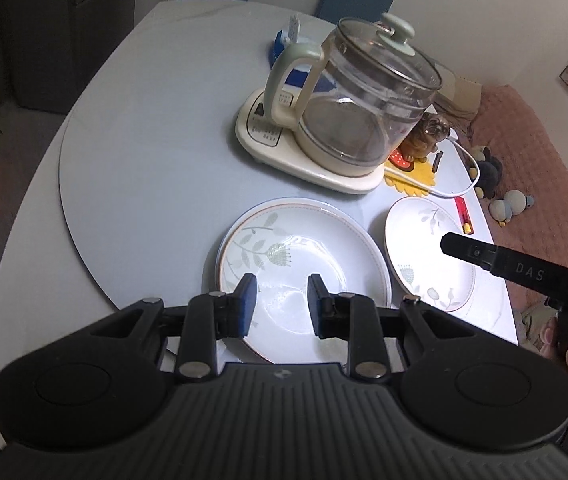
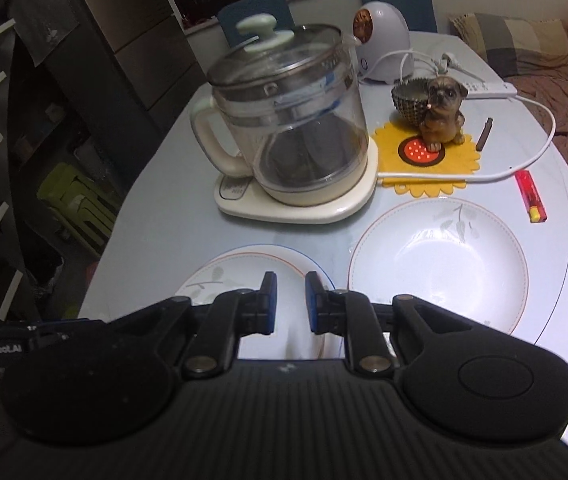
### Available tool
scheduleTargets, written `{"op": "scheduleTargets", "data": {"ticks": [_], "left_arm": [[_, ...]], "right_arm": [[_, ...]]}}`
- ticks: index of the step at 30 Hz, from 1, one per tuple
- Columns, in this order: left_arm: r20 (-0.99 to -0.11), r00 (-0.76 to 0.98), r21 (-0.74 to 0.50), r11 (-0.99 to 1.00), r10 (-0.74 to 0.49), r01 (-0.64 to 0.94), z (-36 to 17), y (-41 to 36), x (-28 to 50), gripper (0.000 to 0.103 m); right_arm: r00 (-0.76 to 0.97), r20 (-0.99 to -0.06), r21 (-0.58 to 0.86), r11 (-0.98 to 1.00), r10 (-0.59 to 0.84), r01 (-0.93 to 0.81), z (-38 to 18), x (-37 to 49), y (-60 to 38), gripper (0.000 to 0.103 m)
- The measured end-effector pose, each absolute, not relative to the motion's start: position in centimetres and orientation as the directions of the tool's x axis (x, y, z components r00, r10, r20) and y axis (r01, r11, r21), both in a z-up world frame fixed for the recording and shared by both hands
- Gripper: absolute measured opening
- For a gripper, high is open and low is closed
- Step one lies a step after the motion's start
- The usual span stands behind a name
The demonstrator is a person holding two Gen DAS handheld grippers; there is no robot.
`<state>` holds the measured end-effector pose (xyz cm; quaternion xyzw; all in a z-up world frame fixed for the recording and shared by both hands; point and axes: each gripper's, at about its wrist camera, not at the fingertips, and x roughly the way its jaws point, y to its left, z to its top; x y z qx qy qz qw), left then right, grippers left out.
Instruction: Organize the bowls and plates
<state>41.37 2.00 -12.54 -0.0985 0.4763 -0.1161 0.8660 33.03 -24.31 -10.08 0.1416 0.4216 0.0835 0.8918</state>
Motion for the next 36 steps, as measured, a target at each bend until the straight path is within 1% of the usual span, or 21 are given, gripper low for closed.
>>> {"op": "scheduleTargets", "data": {"ticks": [5,17,27,36], "left_arm": [[-0.775,0.572,-0.266,0.960,-0.269,0.090,-10.0,1.9,38.4,0.031],[-0.713,0.658,-0.232,0.967,-0.240,0.102,-5.7,0.1,31.4,0.031],[-0.695,0.682,-0.209,0.971,-0.229,0.113,-4.2,-1.9,23.8,0.031],[-0.695,0.686,-0.198,0.975,-0.214,0.104,-4.3,-3.6,17.6,0.031]], "right_arm": [[0.671,-0.688,0.319,0.946,0.276,-0.061,-6.5,30.3,-24.5,0.018],[0.739,-0.616,0.282,0.952,0.272,-0.116,-1.2,23.3,-25.6,0.018],[0.770,-0.575,0.273,0.952,0.277,-0.139,0.5,16.9,-27.1,0.018],[0.774,-0.572,0.247,0.957,0.270,-0.151,0.5,11.6,-28.3,0.018]]}}
